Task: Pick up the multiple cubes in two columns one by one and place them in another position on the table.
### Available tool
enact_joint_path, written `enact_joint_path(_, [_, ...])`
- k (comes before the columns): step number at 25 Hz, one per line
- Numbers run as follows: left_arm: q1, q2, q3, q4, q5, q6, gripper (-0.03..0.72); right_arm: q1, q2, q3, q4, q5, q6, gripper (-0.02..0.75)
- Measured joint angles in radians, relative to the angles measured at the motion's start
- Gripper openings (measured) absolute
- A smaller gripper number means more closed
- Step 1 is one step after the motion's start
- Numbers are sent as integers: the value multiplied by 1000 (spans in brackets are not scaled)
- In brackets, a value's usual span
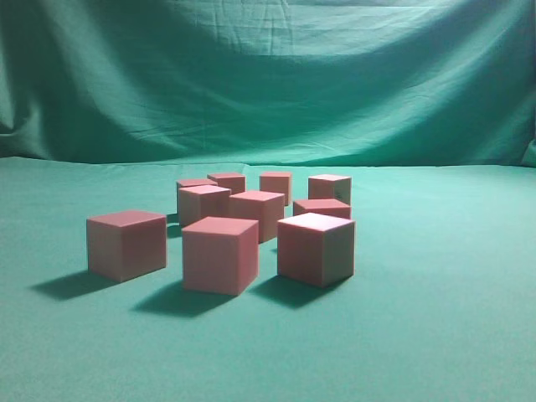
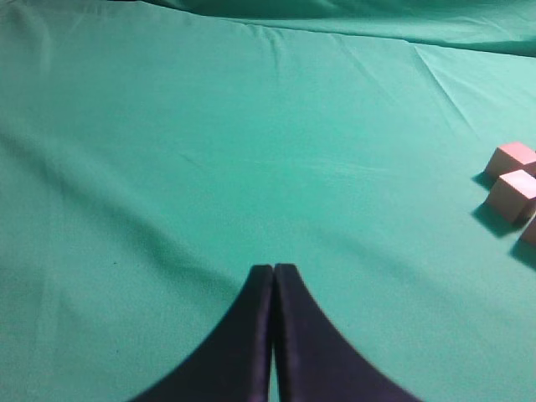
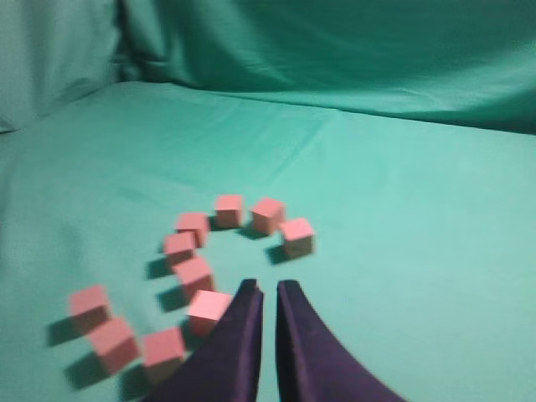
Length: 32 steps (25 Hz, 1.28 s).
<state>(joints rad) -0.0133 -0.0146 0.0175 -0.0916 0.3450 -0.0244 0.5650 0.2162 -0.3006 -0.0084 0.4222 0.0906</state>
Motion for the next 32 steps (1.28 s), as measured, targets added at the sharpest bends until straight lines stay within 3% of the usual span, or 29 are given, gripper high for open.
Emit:
enact_joint_path(11, [0,0,0,0,0,0,0,-318,-222,310,0,-46,0,59])
enact_joint_path(24, [0,0,0,0,0,0,0,-484,-228,328,0,-40,-20,59])
enact_joint_path(32, [0,0,0,0,0,0,0,-492,-228,328,0,-31,-22,59])
